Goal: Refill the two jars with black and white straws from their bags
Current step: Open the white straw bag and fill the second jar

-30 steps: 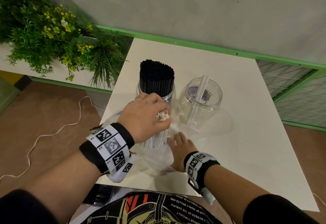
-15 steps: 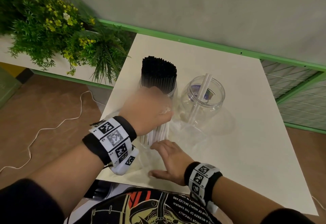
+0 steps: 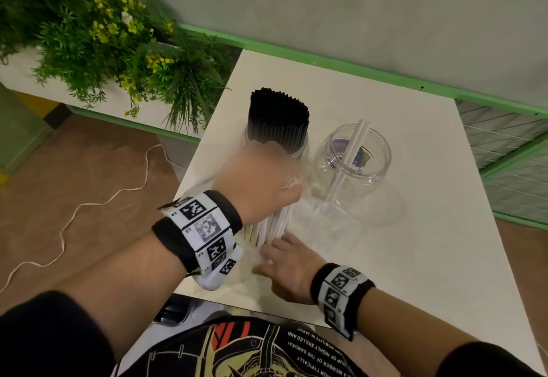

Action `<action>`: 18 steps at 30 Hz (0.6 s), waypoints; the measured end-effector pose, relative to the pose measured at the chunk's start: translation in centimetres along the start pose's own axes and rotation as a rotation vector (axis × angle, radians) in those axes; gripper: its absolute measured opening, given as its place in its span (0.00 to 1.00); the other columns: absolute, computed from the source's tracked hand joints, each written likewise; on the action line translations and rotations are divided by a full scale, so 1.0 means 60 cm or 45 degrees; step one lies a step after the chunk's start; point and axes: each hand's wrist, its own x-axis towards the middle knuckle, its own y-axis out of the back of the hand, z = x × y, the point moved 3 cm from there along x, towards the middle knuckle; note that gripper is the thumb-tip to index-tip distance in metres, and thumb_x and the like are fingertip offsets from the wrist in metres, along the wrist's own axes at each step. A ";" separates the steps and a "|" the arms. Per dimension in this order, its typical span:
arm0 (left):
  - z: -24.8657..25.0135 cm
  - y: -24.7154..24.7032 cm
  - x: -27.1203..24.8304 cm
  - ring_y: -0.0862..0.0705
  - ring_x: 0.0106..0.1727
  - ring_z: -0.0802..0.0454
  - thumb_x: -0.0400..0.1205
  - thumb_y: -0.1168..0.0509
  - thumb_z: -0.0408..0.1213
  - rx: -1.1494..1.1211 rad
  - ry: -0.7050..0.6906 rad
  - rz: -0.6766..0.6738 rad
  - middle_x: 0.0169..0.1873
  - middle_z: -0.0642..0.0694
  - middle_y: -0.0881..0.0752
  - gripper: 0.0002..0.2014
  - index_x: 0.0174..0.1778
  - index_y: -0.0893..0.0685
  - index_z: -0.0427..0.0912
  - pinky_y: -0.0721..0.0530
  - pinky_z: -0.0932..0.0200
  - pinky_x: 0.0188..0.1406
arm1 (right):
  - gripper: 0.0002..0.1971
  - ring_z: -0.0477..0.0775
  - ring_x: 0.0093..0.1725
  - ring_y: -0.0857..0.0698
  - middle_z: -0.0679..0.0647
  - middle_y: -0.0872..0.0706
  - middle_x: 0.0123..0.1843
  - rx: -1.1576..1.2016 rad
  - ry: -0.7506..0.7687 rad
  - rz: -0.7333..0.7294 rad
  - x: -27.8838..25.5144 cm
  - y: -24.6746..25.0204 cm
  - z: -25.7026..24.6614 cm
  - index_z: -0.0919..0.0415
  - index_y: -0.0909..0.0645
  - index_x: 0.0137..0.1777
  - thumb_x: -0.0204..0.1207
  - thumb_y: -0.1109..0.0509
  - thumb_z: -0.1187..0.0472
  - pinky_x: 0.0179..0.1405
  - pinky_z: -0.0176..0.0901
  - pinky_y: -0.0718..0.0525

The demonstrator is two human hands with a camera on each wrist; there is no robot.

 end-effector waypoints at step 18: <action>0.000 -0.007 -0.006 0.27 0.57 0.53 0.71 0.51 0.68 0.038 -0.058 0.017 0.53 0.61 0.23 0.24 0.52 0.18 0.63 0.21 0.46 0.57 | 0.53 0.55 0.85 0.59 0.50 0.65 0.84 0.494 -0.852 -0.156 -0.036 -0.024 0.095 0.46 0.50 0.79 0.60 0.27 0.28 0.82 0.57 0.44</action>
